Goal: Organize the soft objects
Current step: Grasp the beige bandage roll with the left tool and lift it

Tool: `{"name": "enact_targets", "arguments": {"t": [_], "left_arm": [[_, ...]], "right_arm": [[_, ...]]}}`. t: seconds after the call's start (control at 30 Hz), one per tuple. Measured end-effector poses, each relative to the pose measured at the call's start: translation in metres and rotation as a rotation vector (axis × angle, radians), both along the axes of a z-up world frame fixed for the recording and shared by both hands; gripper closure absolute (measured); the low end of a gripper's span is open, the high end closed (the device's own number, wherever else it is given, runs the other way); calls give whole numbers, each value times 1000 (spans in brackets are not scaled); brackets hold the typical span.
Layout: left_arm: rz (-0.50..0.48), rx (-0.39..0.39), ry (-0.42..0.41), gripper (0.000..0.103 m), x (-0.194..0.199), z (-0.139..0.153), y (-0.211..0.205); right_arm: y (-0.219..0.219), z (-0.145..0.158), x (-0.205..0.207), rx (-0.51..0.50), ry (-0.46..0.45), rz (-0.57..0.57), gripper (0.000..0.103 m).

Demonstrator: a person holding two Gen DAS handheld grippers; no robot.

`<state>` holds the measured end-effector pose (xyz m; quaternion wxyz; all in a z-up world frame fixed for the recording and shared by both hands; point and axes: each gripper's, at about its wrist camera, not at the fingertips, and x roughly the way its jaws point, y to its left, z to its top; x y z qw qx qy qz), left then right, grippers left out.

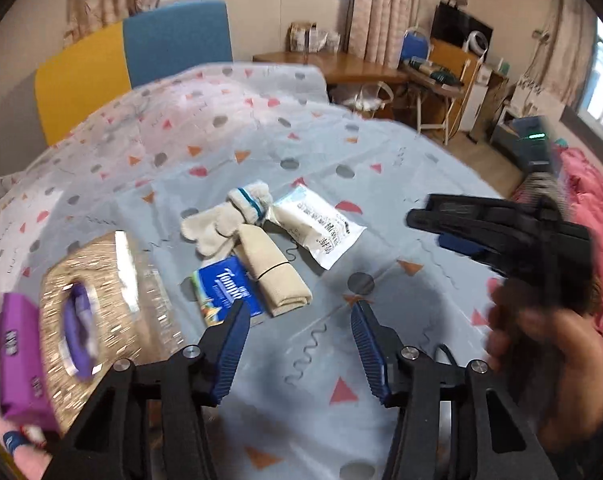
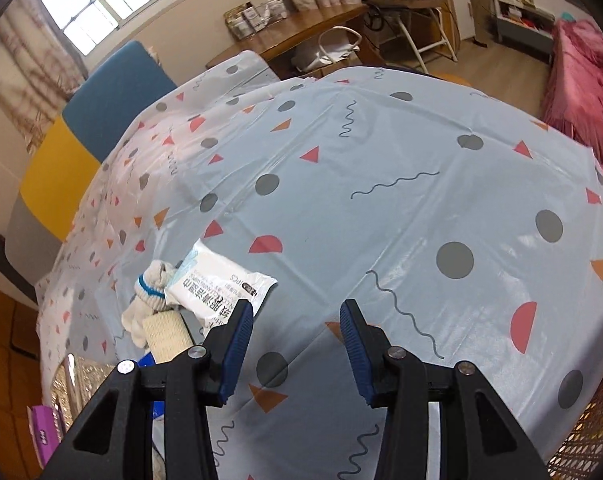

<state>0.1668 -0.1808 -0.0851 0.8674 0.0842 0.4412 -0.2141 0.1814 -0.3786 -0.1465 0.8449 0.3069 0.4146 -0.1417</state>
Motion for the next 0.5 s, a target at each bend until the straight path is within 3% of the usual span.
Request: {"name": "enact_targets", "arguments": {"t": [0.27, 0.5], "left_arm": [[66, 123, 59, 54, 61, -55, -32], [90, 217, 78, 55, 92, -90, -47]], "right_arm": [[-3, -1, -1, 56, -17, 4, 57], [0, -2, 2, 86, -26, 37, 57]]}}
